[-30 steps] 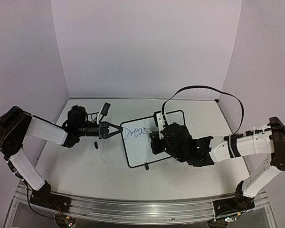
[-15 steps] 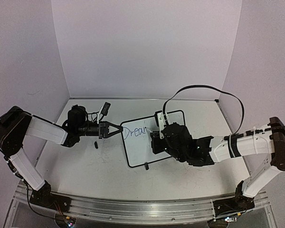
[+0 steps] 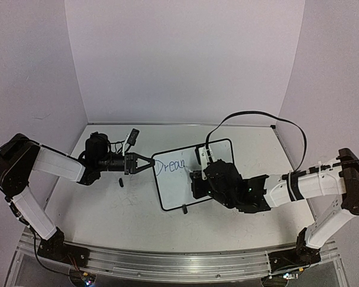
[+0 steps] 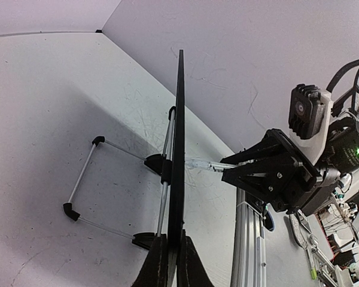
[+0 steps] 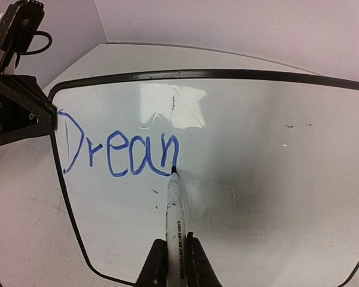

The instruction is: Write a sentence on the whiteboard

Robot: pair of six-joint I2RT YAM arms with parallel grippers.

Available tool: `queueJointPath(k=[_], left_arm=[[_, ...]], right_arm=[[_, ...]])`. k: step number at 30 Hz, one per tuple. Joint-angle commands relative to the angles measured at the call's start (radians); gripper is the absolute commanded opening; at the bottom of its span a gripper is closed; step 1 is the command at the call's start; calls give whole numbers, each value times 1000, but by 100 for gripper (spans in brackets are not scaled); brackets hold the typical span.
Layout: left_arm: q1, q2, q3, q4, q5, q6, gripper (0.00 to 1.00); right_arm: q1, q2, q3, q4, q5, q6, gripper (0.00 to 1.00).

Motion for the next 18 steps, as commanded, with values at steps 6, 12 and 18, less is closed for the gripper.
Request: queueJointPath(k=[6,12,18], left_arm=[[-6,-20,29,-1,48,-10,0],[-6,-24,27,-2,48,-9,0],[-5,-26,26,-2,48,-10,0]], right_arm=[[-5,-15,43,-5,44,-26,0],[-14,-5,65,7,57,-40,0],[-24,4,82,9,71,-53,0]])
